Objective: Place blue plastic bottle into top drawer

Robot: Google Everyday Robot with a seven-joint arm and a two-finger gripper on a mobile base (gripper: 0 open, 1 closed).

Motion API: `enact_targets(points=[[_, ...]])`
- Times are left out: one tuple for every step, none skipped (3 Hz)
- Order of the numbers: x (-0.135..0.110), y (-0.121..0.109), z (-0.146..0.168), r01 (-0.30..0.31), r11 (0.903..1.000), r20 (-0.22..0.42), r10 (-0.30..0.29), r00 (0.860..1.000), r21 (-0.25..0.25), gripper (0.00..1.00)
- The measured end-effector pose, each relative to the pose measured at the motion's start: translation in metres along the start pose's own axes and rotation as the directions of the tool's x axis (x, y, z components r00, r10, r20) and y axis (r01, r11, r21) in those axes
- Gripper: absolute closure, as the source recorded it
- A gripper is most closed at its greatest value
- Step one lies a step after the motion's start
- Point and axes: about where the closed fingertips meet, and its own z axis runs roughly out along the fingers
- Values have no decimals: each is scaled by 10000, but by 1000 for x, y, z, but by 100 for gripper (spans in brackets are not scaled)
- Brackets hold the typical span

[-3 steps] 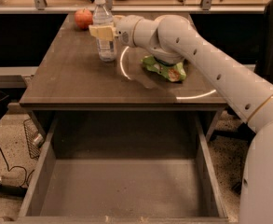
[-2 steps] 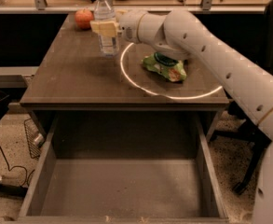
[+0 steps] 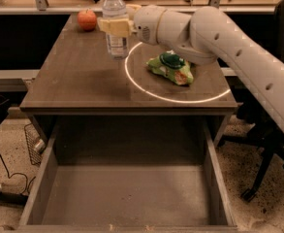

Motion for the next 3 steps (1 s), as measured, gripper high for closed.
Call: enact_targets(points=[[-9, 25, -28, 90, 9989, 59, -87, 9999, -466, 100], [-11, 53, -62, 584, 9971, -100, -589, 9982, -480, 100], [0, 82, -101, 1121, 9928, -301, -1134, 9931, -416, 100]])
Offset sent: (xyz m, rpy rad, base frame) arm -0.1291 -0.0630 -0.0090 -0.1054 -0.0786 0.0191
